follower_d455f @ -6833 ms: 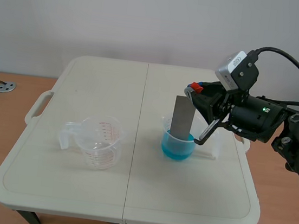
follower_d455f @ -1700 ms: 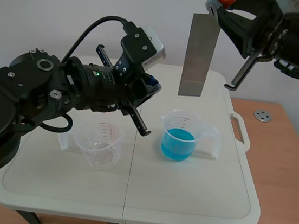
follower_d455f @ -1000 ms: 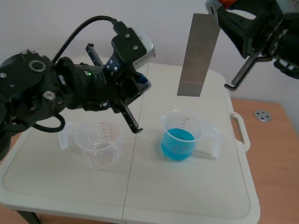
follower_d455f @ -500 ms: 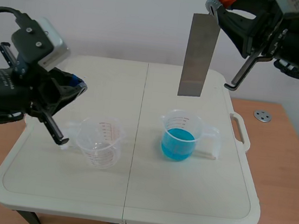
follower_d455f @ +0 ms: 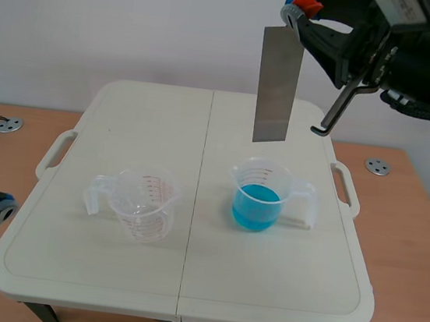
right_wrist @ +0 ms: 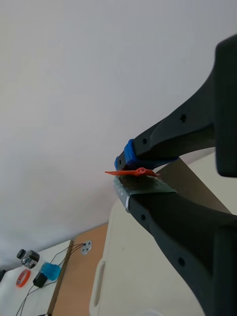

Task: Hold the metal plate by the orange handle, dip it into the blue solution, take it out and point at it, then put the plate back in the beaker on the left.
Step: 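Put the plate into the left beaker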

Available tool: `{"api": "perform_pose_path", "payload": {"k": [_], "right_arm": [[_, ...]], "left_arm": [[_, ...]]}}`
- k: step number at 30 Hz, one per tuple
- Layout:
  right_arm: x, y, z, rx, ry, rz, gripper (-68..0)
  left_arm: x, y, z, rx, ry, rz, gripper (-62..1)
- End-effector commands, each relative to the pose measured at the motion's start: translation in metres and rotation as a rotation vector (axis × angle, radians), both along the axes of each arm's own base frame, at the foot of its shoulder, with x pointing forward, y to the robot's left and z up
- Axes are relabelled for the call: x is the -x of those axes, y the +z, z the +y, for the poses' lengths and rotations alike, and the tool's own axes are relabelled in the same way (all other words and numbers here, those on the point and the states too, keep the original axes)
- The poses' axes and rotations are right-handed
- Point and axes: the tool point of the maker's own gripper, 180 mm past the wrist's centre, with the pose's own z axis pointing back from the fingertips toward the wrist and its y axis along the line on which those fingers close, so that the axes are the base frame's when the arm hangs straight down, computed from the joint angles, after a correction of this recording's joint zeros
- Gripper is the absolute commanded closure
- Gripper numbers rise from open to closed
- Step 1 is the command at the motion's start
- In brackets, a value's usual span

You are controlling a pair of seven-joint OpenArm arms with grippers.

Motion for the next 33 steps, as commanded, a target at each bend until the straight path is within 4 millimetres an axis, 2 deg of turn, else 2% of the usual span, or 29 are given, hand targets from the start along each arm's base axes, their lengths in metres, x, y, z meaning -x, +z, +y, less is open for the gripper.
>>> {"api": "perform_pose_path", "payload": {"k": [1, 8, 14, 26, 33], "right_arm": [[0.003, 0.014, 0.005, -0.022, 0.027, -0.035, -1.3], [0.003, 0.016, 0.023, -0.016, 0.060, -0.034, -1.3], [0.002, 0.022, 0.049, -0.029, 0.090, -0.034, -1.3], [0.009, 0.030, 0.103, -0.051, 0.149, -0.023, -1.3], [0.020, 0.026, 0.130, -0.048, 0.196, 0.003, -1.3]], "left_arm": [[0.009, 0.001, 0.001, 0.028, 0.009, -0.001, -1.5], [0.058, -0.016, 0.015, 0.028, 0.044, 0.116, -1.5], [0.085, -0.028, 0.021, 0.034, 0.106, 0.190, -1.5], [0.093, -0.033, 0.023, 0.051, 0.165, 0.208, -1.5], [0.094, -0.035, 0.024, 0.044, 0.167, 0.219, -1.5]]}}
